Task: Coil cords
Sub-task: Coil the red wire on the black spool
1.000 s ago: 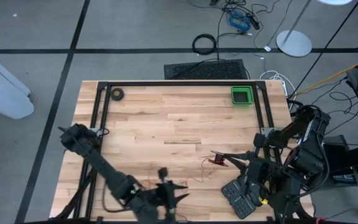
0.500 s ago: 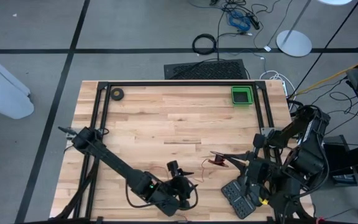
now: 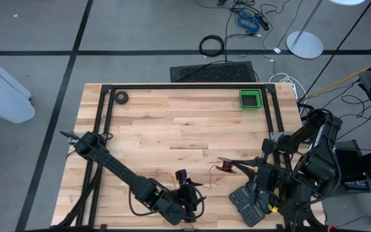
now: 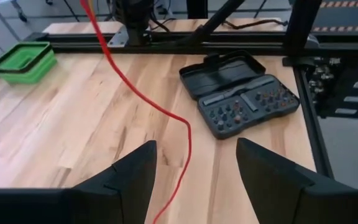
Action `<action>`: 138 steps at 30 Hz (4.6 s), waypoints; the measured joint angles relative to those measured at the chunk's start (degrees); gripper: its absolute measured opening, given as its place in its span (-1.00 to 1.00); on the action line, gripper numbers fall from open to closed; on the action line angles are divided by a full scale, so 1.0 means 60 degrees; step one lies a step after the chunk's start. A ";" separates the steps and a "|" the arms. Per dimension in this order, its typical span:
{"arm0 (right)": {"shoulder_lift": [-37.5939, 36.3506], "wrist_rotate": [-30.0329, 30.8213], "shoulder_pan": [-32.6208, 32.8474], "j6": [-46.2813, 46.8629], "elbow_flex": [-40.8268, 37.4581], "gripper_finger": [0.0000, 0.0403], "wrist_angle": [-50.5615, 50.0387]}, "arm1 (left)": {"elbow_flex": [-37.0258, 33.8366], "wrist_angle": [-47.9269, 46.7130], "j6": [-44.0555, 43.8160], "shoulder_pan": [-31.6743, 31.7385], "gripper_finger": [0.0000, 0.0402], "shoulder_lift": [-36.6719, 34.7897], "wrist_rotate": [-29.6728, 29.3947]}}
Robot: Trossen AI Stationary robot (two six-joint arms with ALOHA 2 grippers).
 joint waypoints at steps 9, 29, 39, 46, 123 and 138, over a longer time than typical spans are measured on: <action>0.0000 0.0003 0.0003 -0.0001 0.0000 -1.00 0.0003 | 0.0004 0.0901 0.0223 0.0081 0.14 0.0086 -0.0297; 0.0000 0.0004 0.0000 -0.0044 0.0000 -1.00 0.0032 | 0.0007 0.1649 0.0341 0.0331 0.14 0.0532 -0.0661; 0.0000 0.0004 0.0000 -0.0043 0.0000 -1.00 0.0032 | 0.0007 0.1649 0.0264 0.0291 0.14 0.0535 -0.0695; 0.0000 0.0004 0.0000 -0.0040 0.0000 -1.00 0.0032 | 0.0007 0.1698 0.0249 0.0296 0.14 0.0535 -0.0653; 0.0061 0.0123 0.0002 -0.0297 0.0004 -1.00 0.1371 | 0.0000 0.1703 0.0340 0.0658 -0.98 0.0708 -0.1017; 0.0723 0.0308 -0.1057 -0.0845 0.0000 -1.00 0.2365 | 0.0000 0.1970 0.0822 0.0754 -0.98 0.0699 -0.1523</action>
